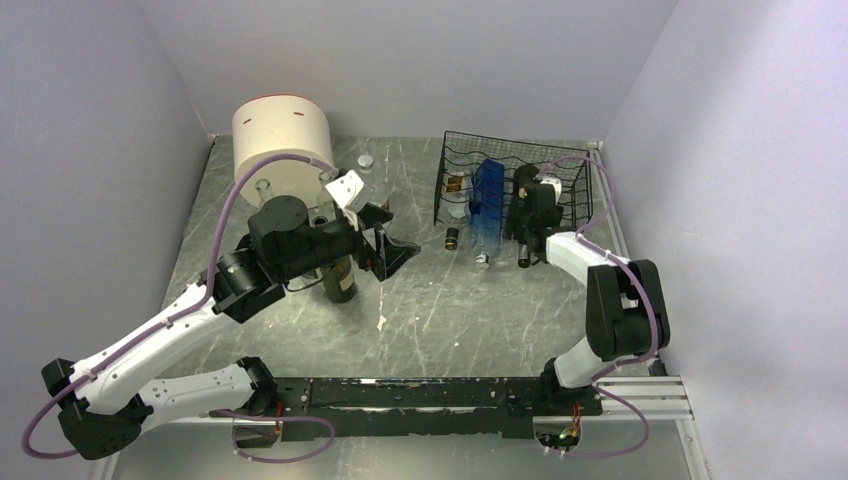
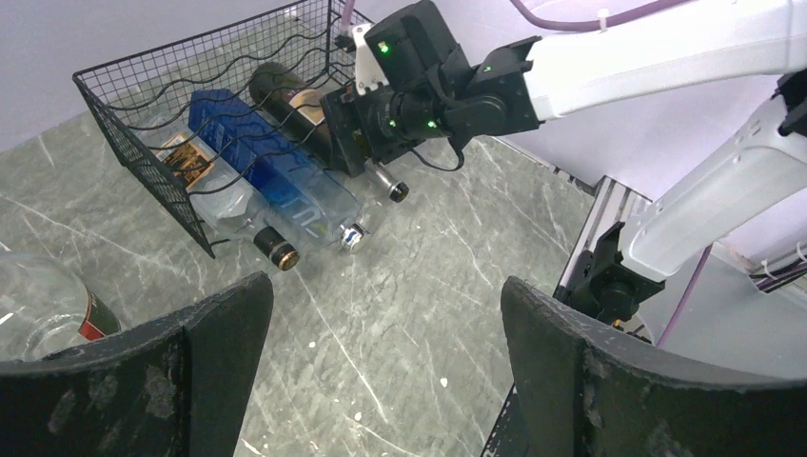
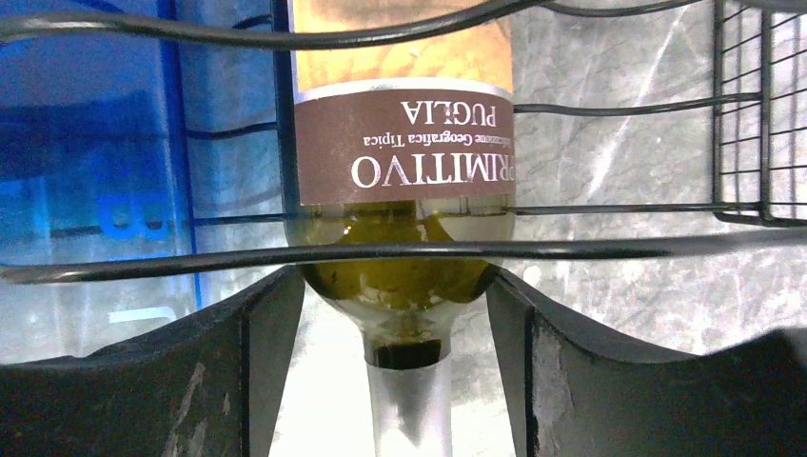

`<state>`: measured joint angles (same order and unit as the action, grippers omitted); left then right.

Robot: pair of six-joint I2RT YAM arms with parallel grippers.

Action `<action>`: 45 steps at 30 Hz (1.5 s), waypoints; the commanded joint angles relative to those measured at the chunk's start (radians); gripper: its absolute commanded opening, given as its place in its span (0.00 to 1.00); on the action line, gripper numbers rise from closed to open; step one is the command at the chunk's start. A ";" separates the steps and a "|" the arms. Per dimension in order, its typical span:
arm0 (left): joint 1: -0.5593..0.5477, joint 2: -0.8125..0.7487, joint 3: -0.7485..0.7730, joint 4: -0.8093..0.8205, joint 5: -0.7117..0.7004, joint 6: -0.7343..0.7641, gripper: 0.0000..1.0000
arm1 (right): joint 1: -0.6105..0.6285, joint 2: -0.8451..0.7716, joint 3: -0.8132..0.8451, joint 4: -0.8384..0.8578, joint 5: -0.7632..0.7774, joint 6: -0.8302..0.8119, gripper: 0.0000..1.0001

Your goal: Put the wine bottle on the wine rack

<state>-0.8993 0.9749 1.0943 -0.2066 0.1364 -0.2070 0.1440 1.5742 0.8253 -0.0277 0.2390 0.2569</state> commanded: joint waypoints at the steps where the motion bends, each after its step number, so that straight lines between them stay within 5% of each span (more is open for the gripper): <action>1: -0.001 0.001 0.043 -0.006 0.004 -0.002 0.93 | -0.007 -0.100 0.030 -0.038 0.045 0.026 0.76; 11: -0.001 -0.012 0.053 0.005 -0.140 0.048 0.94 | 0.029 -0.338 0.093 -0.391 -0.049 0.093 0.76; 17: -0.001 -0.051 0.078 0.006 -0.307 0.097 0.94 | 0.100 -0.517 0.095 -0.376 -0.288 0.027 0.76; 23: -0.001 -0.107 0.083 0.026 -0.462 0.140 0.95 | 0.300 -0.613 0.055 -0.210 -0.447 0.011 0.76; 35: -0.001 -0.231 0.087 0.051 -0.643 0.233 0.94 | 0.779 -0.351 0.164 0.130 -0.322 0.004 0.74; 45: -0.001 -0.288 0.089 0.028 -0.687 0.250 0.93 | 0.907 -0.078 0.411 0.169 -0.244 -0.054 0.75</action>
<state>-0.8993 0.6945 1.1702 -0.1844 -0.5133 0.0158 1.0294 1.4368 1.1477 0.0887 -0.0555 0.2401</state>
